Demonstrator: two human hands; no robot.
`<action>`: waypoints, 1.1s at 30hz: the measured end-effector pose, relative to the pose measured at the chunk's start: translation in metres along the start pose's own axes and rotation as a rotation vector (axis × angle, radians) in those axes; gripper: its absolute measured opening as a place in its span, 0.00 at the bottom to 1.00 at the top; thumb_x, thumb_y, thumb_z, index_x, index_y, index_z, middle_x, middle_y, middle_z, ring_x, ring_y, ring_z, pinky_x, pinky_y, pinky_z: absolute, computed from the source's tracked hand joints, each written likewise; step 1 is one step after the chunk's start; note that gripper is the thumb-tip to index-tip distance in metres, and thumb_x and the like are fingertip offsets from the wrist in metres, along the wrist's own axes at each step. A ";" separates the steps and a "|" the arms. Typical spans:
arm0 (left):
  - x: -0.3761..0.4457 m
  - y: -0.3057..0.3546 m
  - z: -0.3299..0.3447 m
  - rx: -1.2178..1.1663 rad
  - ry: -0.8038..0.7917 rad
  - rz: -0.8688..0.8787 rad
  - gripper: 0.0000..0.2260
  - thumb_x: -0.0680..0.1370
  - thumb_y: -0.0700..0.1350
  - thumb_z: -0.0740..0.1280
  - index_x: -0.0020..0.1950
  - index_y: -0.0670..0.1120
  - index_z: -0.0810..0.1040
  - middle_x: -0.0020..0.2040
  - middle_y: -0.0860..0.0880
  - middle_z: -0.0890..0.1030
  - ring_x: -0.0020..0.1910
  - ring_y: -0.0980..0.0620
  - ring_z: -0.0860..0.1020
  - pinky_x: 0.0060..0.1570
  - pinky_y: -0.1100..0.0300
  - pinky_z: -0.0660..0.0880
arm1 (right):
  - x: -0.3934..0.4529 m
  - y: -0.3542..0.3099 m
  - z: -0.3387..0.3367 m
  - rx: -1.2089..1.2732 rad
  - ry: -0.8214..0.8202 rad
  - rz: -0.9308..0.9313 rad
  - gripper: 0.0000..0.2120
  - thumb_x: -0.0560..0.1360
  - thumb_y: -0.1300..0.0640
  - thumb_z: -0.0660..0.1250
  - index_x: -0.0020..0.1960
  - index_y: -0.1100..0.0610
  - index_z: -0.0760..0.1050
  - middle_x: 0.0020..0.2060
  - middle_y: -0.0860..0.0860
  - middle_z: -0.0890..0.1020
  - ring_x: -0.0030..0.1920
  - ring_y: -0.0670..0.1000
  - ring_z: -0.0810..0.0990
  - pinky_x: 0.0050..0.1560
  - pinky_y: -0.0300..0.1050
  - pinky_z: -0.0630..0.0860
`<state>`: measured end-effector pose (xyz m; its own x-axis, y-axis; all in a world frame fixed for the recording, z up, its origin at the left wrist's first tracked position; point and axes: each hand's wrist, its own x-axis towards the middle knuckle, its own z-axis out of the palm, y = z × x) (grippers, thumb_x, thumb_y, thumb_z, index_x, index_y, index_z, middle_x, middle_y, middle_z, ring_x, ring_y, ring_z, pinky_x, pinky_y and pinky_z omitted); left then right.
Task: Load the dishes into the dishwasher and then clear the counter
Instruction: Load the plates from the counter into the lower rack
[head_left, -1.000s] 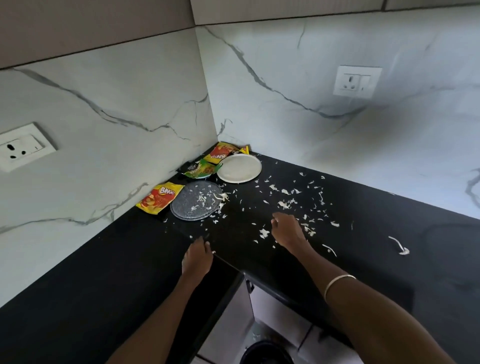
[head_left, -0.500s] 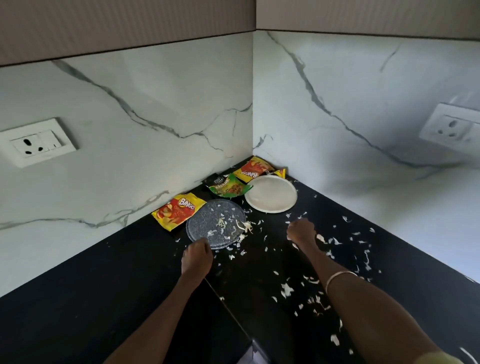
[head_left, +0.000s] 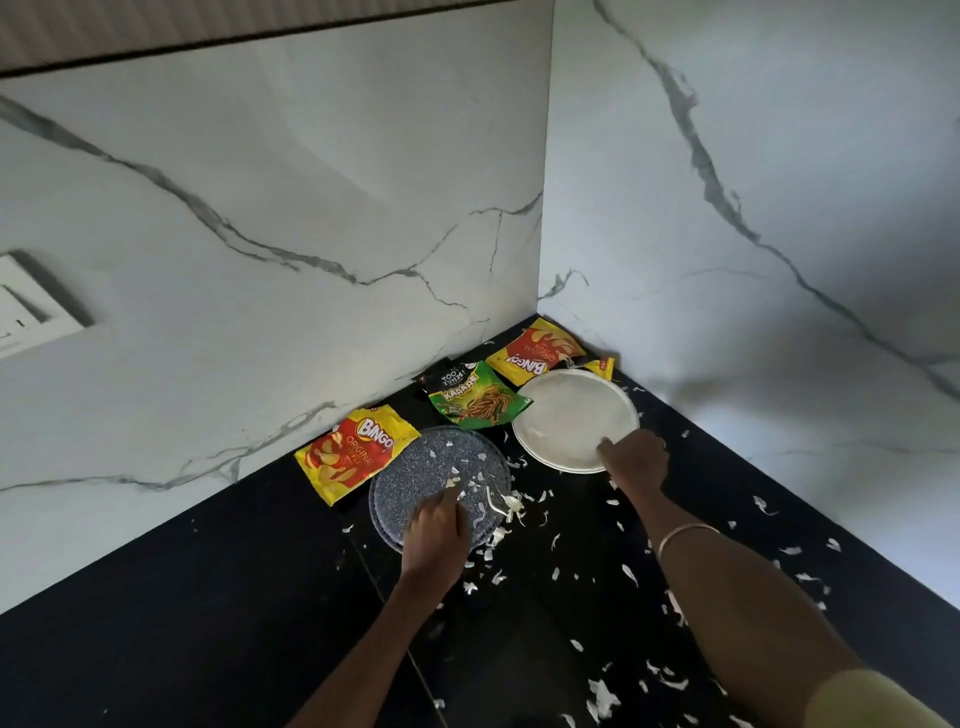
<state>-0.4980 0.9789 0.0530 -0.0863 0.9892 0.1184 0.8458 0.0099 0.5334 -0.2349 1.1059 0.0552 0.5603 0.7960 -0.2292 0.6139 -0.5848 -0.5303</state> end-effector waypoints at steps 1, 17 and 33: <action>0.003 -0.001 0.003 -0.013 0.008 -0.005 0.14 0.81 0.41 0.59 0.65 0.42 0.77 0.54 0.43 0.82 0.54 0.47 0.80 0.58 0.48 0.76 | 0.003 -0.002 0.000 -0.006 -0.004 0.008 0.27 0.69 0.48 0.72 0.59 0.66 0.77 0.55 0.63 0.80 0.55 0.63 0.79 0.48 0.54 0.79; 0.009 -0.027 0.002 -0.087 0.025 0.038 0.13 0.81 0.39 0.59 0.64 0.44 0.78 0.55 0.43 0.83 0.54 0.48 0.81 0.54 0.50 0.80 | 0.019 -0.004 -0.023 0.555 -0.077 0.085 0.17 0.70 0.58 0.72 0.55 0.66 0.79 0.47 0.61 0.84 0.46 0.60 0.84 0.46 0.59 0.82; -0.031 0.000 -0.046 -0.055 -0.041 0.117 0.11 0.80 0.40 0.58 0.55 0.43 0.79 0.49 0.41 0.82 0.51 0.40 0.80 0.49 0.48 0.76 | -0.117 -0.013 -0.145 0.219 0.214 -0.342 0.16 0.69 0.62 0.66 0.55 0.61 0.82 0.49 0.61 0.84 0.51 0.63 0.80 0.44 0.41 0.65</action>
<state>-0.5198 0.9416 0.0879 0.0336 0.9883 0.1486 0.8186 -0.1125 0.5633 -0.2277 0.9981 0.2070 0.4620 0.8739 0.1508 0.6648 -0.2288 -0.7112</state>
